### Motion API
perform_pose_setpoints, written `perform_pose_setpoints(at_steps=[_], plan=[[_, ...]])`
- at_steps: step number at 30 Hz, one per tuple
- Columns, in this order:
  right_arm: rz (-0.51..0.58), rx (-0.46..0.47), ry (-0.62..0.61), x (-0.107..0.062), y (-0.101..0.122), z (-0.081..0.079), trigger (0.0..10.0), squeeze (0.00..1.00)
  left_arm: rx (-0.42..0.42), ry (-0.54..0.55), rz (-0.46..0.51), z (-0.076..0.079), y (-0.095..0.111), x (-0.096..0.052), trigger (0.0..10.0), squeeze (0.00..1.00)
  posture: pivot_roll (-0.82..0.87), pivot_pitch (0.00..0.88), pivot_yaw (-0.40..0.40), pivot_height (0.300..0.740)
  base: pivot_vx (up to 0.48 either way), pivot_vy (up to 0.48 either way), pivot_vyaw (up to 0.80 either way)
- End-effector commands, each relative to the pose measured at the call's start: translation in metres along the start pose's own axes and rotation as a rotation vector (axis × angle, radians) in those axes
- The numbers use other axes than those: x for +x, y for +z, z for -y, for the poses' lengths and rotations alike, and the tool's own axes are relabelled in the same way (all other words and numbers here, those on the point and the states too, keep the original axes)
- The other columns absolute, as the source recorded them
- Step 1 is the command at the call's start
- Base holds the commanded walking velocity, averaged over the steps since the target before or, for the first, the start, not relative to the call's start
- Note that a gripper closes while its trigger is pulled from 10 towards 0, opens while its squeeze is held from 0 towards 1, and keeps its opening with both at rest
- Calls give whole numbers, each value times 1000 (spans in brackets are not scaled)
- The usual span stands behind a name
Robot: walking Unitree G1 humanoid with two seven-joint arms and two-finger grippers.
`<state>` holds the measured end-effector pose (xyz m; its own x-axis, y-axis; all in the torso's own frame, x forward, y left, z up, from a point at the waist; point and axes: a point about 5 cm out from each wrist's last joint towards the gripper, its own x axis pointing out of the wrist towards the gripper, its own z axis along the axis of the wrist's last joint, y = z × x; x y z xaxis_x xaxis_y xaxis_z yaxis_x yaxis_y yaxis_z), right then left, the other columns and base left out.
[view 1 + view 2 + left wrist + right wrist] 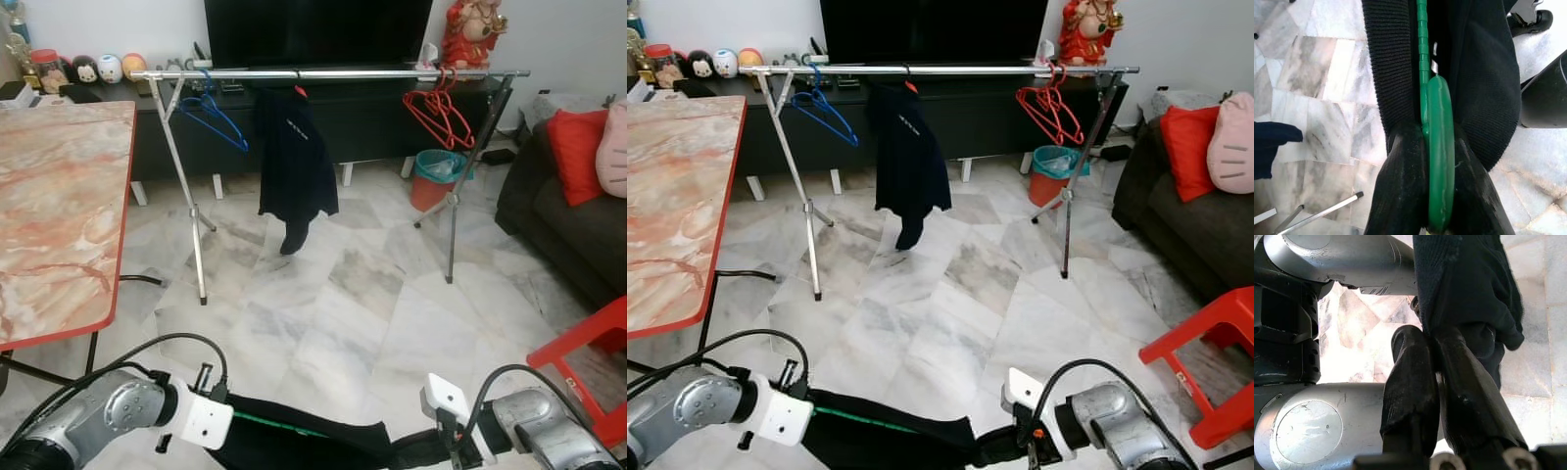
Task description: Hang hanger
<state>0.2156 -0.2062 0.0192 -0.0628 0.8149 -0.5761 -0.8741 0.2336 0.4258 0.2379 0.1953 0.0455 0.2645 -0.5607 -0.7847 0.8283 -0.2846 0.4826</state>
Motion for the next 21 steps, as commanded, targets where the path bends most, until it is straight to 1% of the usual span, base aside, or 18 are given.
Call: perform_pose_setpoints(at_steps=[1, 4, 9, 11, 12, 13, 15, 17, 19, 21], plan=[[-20, -4, -19, -7, -1, 2, 0, 0, -14, 40, 26, -5, -3, -10, 10000, 0, 21, 0, -73, 740, 0, 0, 0], [-22, -5, -29, -6, -3, 3, 0, 0, 23, 35, 86, -6, 2, -12, 10000, 0, 20, 0, -73, 740, 0, 0, 0], [-22, -6, -31, -6, -3, 3, 0, 0, 42, 36, 105, -6, 4, -13, 10000, 0, 19, 0, -73, 740, 0, 0, 0], [-19, -7, -41, -7, -2, 4, 0, 0, 105, 18, 116, -4, 5, -13, 10000, 0, 19, 0, -76, 740, 0, 0, 0], [-19, -7, -41, -7, -2, 4, 0, 0, 105, 18, 116, -4, 5, -13, 10000, 0, 19, 0, -76, 740, 0, 0, 0], [-16, -7, -51, -9, -2, 5, 0, 0, 157, -10, 104, -1, 4, -14, 10000, 0, 19, 0, -77, 740, 0, 0, 0], [-16, -8, -55, -9, -2, 6, 0, 0, 168, -18, 101, 0, 3, -14, 10000, 0, 19, 0, -77, 740, 0, 0, 0], [-6, -11, -67, -11, 1, 7, 0, 0, 223, -58, 78, 3, 0, -15, 10000, 0, 20, 0, -78, 740, 0, 0, 0], [-3, -13, -71, -12, 2, 8, 0, 0, 236, -73, 64, 4, -2, -16, 10000, 0, 20, 0, -78, 740, 0, 0, 0], [-3, -13, -72, -12, 2, 8, 0, 0, 233, -70, 60, 4, -2, -16, 10000, 0, 18, 0, -77, 740, 0, 0, 0]])
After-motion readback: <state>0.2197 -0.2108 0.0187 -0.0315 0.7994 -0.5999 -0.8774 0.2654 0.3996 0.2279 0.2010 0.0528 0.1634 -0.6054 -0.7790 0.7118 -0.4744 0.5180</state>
